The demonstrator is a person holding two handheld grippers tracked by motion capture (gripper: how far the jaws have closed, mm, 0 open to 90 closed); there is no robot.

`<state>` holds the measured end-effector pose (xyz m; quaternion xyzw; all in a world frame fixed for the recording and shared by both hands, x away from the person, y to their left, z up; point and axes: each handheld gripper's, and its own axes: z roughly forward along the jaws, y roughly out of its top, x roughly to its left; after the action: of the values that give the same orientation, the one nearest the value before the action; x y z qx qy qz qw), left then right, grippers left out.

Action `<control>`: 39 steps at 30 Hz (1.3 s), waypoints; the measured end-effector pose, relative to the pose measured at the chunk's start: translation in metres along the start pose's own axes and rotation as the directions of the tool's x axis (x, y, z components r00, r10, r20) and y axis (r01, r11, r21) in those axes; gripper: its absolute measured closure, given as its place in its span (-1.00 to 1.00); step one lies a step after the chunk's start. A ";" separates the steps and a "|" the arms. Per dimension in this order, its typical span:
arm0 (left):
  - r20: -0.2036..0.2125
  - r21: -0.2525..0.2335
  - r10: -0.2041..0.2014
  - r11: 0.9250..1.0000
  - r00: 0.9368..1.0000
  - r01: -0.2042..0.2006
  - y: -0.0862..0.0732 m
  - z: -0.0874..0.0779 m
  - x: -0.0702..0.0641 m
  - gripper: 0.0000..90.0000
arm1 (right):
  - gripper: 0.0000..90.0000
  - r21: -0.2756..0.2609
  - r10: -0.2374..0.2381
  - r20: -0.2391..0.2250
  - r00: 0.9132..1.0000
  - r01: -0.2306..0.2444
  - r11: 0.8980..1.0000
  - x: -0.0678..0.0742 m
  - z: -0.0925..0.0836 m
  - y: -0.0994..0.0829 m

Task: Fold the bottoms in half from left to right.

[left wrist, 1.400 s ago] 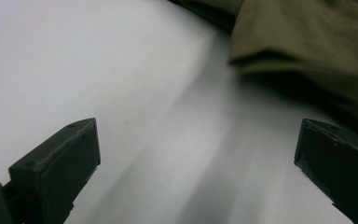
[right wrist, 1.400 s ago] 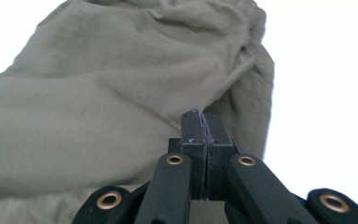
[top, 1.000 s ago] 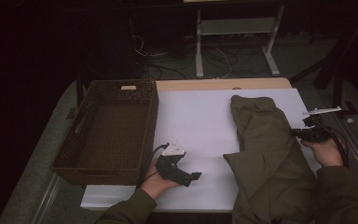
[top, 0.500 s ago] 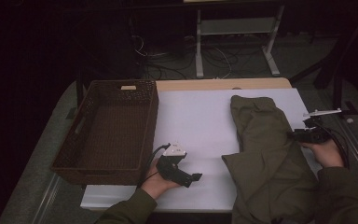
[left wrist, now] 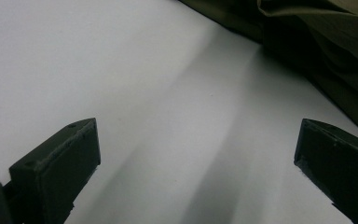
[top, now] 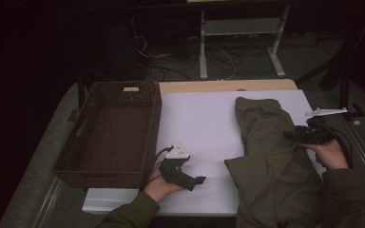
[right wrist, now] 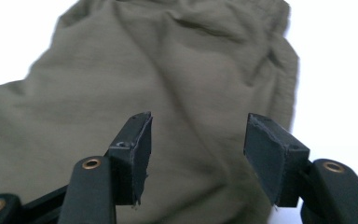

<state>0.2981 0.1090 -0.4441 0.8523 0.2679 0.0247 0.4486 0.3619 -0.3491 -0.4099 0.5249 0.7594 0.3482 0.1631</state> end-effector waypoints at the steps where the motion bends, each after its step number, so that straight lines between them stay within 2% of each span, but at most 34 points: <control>1: -0.001 0.000 0.000 1.000 1.000 0.000 0.000 0.000 0.000 -1.00 | -0.09 0.001 -0.003 -0.010 1.000 0.003 1.000 0.002 0.000 0.001; 16: 0.004 0.001 0.003 1.000 1.000 -0.003 0.000 -0.001 0.000 -1.00 | -0.14 0.004 -0.061 -0.090 0.994 0.062 0.998 0.026 0.005 0.005; 25: 0.002 0.002 0.003 1.000 1.000 -0.003 0.000 -0.002 0.001 -1.00 | -0.14 -0.006 -0.094 -0.150 0.984 0.094 0.996 0.044 0.003 0.007; 26: 0.002 0.000 0.002 1.000 1.000 -0.002 0.000 -0.002 0.001 -1.00 | -0.14 -0.012 -0.105 -0.167 0.980 0.104 0.995 0.049 0.001 0.007; 31: 0.002 0.003 0.004 1.000 1.000 -0.004 0.000 -0.001 0.001 -1.00 | -0.14 -0.021 -0.127 -0.197 0.972 0.125 0.992 0.059 -0.001 0.007; 39: 0.003 0.000 0.005 1.000 1.000 -0.005 0.000 -0.002 0.000 -1.00 | -0.14 -0.042 -0.131 -0.250 0.959 0.124 0.991 0.072 -0.004 0.010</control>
<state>0.2979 0.1104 -0.4430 0.8529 0.2651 0.0243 0.4490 0.3374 -0.2828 -0.3917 0.4243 0.8015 0.4108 0.0943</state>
